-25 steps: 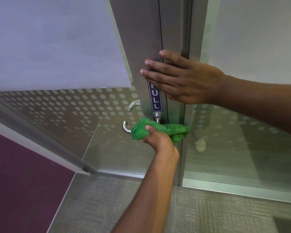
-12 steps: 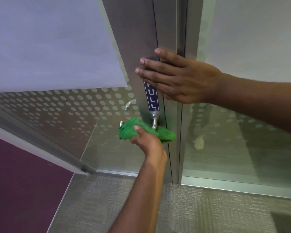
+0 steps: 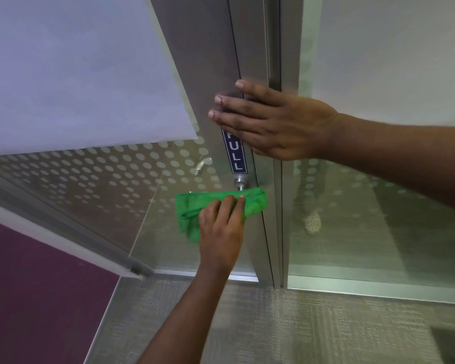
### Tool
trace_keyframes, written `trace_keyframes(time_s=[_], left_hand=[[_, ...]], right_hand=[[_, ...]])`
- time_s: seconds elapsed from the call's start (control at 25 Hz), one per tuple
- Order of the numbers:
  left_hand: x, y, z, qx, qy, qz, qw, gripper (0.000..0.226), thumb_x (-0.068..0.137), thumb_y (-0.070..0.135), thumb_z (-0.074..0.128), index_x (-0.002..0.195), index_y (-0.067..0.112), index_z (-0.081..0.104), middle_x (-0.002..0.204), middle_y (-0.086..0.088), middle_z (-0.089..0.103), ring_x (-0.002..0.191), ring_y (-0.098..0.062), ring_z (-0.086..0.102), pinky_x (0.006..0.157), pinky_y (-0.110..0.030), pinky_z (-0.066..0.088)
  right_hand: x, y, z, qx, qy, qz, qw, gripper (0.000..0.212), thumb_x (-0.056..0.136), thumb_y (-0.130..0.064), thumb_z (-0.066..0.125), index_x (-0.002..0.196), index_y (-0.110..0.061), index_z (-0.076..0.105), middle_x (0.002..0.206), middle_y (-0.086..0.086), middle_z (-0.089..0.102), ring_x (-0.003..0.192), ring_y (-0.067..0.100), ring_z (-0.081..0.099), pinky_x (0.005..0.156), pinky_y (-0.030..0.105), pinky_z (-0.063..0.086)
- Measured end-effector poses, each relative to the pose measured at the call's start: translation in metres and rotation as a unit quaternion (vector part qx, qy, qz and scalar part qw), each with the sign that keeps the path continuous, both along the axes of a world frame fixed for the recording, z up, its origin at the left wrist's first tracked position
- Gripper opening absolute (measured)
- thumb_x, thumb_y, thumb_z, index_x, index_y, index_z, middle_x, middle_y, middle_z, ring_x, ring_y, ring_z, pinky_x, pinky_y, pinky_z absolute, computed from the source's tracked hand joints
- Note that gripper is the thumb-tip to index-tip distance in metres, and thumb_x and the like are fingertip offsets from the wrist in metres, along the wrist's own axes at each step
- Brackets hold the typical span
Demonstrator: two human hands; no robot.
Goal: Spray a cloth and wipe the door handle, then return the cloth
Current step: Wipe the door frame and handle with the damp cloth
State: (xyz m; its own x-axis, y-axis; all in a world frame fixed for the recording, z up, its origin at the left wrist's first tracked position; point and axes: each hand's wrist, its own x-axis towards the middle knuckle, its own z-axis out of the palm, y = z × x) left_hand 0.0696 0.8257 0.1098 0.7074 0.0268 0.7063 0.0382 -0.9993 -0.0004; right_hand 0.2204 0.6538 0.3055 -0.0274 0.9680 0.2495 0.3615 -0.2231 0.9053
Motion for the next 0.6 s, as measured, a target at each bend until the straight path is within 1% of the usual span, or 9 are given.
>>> trace_keyframes(time_s=[0.08, 0.16, 0.32, 0.4, 0.48, 0.6], left_hand=[[0.015, -0.003, 0.011, 0.041, 0.0, -0.048, 0.998, 0.038, 0.083, 0.01, 0.084, 0.12, 0.011, 0.077, 0.113, -0.007, 0.075, 0.103, -0.024, 0.049, 0.087, -0.039, 0.039], [0.027, -0.007, 0.015, 0.061, 0.012, -0.079, 0.995, 0.035, 0.085, 0.007, 0.08, 0.119, 0.009, 0.076, 0.112, -0.007, 0.073, 0.101, -0.024, 0.049, 0.084, -0.038, 0.04], [0.026, 0.011, 0.011, 0.123, 0.02, -0.137, 0.983, 0.033, 0.09, 0.006, 0.076, 0.123, 0.007, 0.074, 0.118, -0.009, 0.073, 0.104, -0.026, 0.05, 0.087, -0.04, 0.042], [0.015, 0.027, 0.008, 0.12, 0.009, -0.152, 0.981, 0.036, 0.089, 0.005, 0.078, 0.126, 0.008, 0.075, 0.12, -0.011, 0.074, 0.105, -0.026, 0.051, 0.087, -0.041, 0.042], [0.008, 0.038, 0.007, 0.104, -0.007, -0.135, 0.985, 0.039, 0.088, 0.004, 0.08, 0.126, 0.009, 0.076, 0.119, -0.011, 0.075, 0.105, -0.026, 0.051, 0.086, -0.042, 0.042], [0.017, 0.026, 0.005, 0.103, 0.0, -0.131, 0.986, 0.036, 0.088, 0.004, 0.078, 0.124, 0.007, 0.076, 0.119, -0.012, 0.075, 0.105, -0.027, 0.05, 0.086, -0.041, 0.039]], right_hand=[[0.0, -0.001, 0.001, -0.002, -0.001, -0.002, 1.0, 0.065, 0.116, -0.031, 0.01, 0.167, 0.007, 0.019, 0.173, 0.022, 0.03, 0.162, 0.038, 0.026, 0.133, 0.055, 0.016], [0.001, -0.001, 0.001, -0.003, 0.002, 0.0, 1.0, 0.065, 0.116, -0.032, 0.011, 0.167, 0.007, 0.019, 0.173, 0.022, 0.03, 0.162, 0.038, 0.026, 0.133, 0.055, 0.016], [0.002, -0.002, 0.0, -0.001, 0.0, 0.002, 1.0, 0.064, 0.117, -0.032, 0.014, 0.167, 0.007, 0.021, 0.173, 0.021, 0.031, 0.162, 0.038, 0.027, 0.132, 0.055, 0.017], [0.002, -0.001, -0.001, 0.01, 0.008, 0.009, 1.0, 0.064, 0.117, -0.031, 0.016, 0.166, 0.007, 0.023, 0.172, 0.022, 0.033, 0.161, 0.038, 0.029, 0.132, 0.055, 0.018], [0.003, 0.002, -0.001, 0.017, 0.017, 0.013, 1.0, 0.063, 0.116, -0.031, 0.019, 0.166, 0.008, 0.024, 0.172, 0.022, 0.034, 0.161, 0.038, 0.029, 0.133, 0.056, 0.019], [0.004, 0.004, -0.001, 0.014, 0.007, 0.007, 1.0, 0.063, 0.116, -0.032, 0.025, 0.165, 0.008, 0.027, 0.172, 0.021, 0.034, 0.16, 0.039, 0.031, 0.132, 0.056, 0.019]])
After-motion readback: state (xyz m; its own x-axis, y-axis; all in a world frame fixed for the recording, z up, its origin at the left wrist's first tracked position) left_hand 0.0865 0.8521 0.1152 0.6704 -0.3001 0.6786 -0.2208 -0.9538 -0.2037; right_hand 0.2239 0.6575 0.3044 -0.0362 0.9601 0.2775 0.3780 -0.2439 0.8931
